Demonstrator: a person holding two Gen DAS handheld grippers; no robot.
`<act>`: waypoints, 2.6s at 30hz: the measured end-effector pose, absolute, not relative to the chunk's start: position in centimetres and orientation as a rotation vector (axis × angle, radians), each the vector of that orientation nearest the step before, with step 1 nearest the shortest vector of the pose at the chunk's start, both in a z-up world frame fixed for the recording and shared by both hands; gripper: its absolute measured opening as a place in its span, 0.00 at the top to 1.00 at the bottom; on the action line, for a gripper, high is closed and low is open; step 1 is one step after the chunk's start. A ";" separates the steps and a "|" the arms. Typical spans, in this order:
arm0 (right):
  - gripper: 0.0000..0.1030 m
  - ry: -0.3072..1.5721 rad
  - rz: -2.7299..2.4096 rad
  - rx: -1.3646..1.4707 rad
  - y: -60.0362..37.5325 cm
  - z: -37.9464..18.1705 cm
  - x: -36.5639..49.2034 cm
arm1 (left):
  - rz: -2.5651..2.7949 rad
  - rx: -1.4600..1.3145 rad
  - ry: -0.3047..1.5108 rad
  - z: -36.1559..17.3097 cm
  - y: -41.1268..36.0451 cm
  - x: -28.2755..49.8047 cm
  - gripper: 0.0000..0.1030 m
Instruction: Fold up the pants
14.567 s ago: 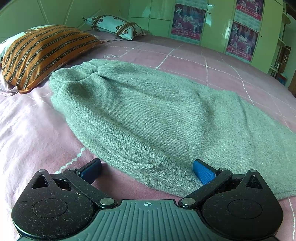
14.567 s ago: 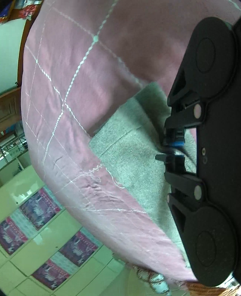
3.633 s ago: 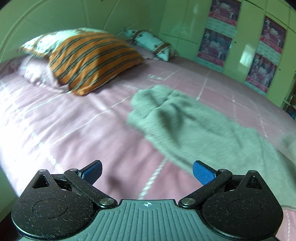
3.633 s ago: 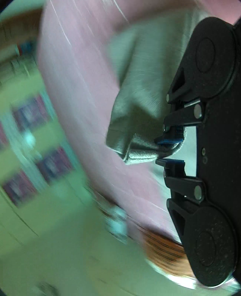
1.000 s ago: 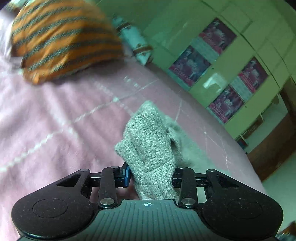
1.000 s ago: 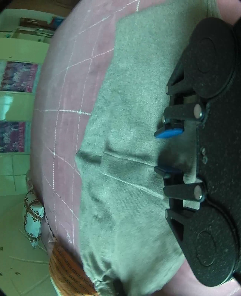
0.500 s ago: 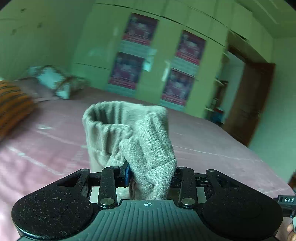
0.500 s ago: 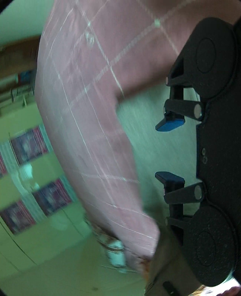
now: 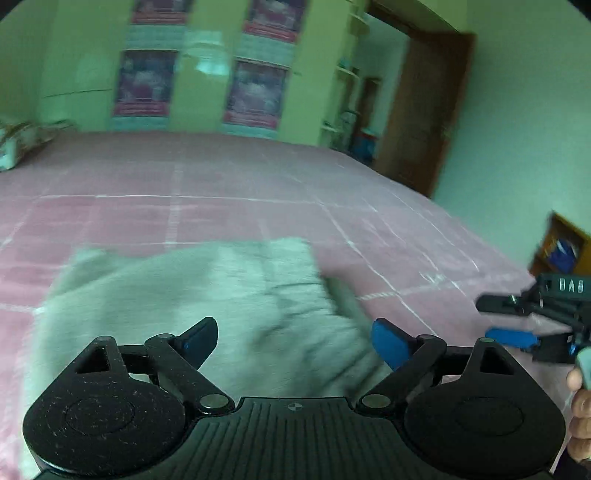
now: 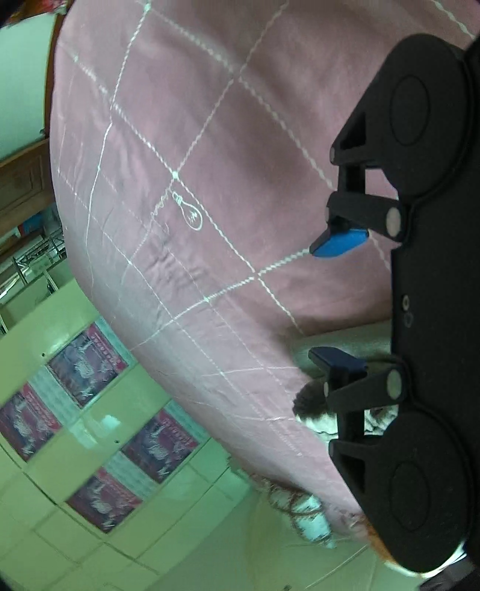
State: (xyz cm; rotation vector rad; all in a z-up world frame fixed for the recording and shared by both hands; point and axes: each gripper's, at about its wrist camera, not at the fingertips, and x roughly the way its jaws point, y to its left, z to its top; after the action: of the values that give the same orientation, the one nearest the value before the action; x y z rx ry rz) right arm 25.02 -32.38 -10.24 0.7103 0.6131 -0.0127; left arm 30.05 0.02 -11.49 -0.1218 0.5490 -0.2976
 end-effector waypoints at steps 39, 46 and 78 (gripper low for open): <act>0.79 0.814 0.081 0.794 -24.0 -15.4 30.1 | 0.055 -0.308 0.692 -18.2 14.2 25.4 0.13; 0.79 0.687 0.185 0.767 -23.9 -12.4 28.8 | 0.054 -0.311 0.701 -18.2 14.2 25.2 0.12; 0.69 0.585 0.265 0.099 -15.4 -7.2 35.5 | -0.063 -0.101 0.761 -12.3 12.7 41.8 0.12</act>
State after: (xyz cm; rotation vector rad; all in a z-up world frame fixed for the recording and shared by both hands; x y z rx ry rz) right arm 35.50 -15.43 -7.20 0.0986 0.5846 0.2650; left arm 41.78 12.66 -12.27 -0.1007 0.7609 -0.0632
